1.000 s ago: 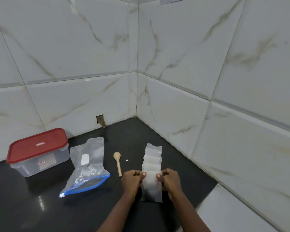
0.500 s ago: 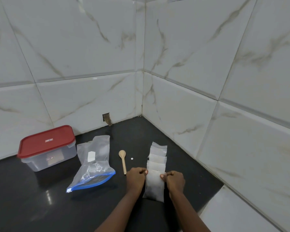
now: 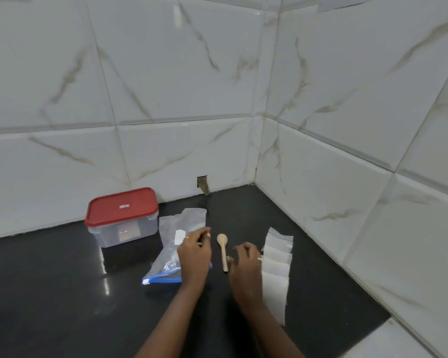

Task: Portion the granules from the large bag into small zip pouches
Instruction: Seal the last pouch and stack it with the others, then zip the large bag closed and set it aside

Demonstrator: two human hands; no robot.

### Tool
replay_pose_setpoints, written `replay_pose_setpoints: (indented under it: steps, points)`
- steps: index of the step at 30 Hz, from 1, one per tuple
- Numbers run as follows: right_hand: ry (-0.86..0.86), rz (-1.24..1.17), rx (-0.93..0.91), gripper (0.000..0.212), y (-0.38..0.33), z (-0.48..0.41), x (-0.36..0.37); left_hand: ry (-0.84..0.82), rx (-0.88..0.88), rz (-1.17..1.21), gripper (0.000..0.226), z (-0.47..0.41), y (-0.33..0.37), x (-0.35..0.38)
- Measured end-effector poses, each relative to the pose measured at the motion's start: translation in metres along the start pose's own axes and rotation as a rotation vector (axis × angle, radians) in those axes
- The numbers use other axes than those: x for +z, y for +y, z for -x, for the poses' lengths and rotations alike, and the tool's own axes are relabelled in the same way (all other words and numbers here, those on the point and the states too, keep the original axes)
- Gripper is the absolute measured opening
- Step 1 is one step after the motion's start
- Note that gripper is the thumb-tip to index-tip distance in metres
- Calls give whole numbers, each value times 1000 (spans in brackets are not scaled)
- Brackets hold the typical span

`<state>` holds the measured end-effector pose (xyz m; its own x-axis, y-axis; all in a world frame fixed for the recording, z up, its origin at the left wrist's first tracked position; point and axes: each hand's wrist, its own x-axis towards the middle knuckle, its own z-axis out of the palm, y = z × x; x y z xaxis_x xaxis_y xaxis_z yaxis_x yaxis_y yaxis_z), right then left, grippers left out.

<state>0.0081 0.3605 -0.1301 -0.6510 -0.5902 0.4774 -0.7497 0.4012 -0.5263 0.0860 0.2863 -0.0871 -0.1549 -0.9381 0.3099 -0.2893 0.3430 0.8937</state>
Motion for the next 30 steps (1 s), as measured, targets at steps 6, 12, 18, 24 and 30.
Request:
replay_pose_setpoints:
  steps: [6,12,18,24,30]
  points:
    - [44,-10,-661,9,-46,32,36,48,-400,-252,39,-46,-51,-54]
    - [-212,104,-742,43,-69,41,61,-203,-797,-264,41,-54,-91,-74]
    - [-76,122,-676,32,-68,26,67,-280,-841,133,14,-57,-74,-70]
    - [123,24,-619,17,-49,-21,40,-297,-774,430,18,-71,-55,-68]
    - [234,-191,-461,54,-34,-59,5,-231,-617,401,43,-84,-60,-61]
